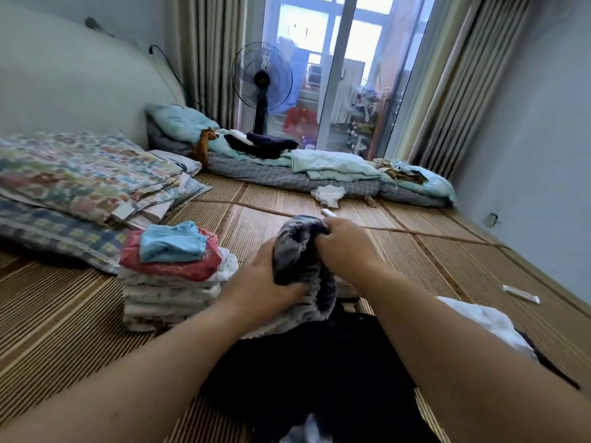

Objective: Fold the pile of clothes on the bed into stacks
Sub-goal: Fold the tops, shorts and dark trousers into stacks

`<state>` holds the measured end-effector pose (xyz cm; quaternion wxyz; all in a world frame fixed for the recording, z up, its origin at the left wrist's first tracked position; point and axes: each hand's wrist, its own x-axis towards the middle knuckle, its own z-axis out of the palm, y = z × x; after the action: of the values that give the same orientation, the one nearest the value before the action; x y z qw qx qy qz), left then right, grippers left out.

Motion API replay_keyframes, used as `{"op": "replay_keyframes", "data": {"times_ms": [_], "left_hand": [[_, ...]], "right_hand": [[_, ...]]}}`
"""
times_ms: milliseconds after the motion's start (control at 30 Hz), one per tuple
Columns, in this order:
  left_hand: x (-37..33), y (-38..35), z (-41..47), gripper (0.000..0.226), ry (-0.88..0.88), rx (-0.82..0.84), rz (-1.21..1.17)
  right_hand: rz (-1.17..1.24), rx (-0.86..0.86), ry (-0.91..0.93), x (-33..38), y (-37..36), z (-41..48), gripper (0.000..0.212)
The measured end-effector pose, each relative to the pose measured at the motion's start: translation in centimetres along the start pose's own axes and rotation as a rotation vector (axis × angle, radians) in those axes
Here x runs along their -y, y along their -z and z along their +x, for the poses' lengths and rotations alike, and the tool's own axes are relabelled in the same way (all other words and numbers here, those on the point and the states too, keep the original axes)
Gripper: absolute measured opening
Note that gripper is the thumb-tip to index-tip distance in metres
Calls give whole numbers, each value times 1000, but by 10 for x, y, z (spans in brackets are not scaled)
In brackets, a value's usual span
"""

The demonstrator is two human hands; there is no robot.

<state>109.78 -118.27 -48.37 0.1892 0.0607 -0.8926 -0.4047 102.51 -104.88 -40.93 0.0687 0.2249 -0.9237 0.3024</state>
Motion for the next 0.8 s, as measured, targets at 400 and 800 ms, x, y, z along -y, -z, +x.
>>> {"op": "replay_keyframes", "data": {"times_ms": [400, 800], "left_hand": [[-128, 120, 96, 20, -89, -249, -31], [-226, 217, 123, 36, -221, -496, 49]], "right_hand": [[142, 98, 58, 58, 78, 2, 30], [-18, -546, 162, 79, 230, 62, 16]]}}
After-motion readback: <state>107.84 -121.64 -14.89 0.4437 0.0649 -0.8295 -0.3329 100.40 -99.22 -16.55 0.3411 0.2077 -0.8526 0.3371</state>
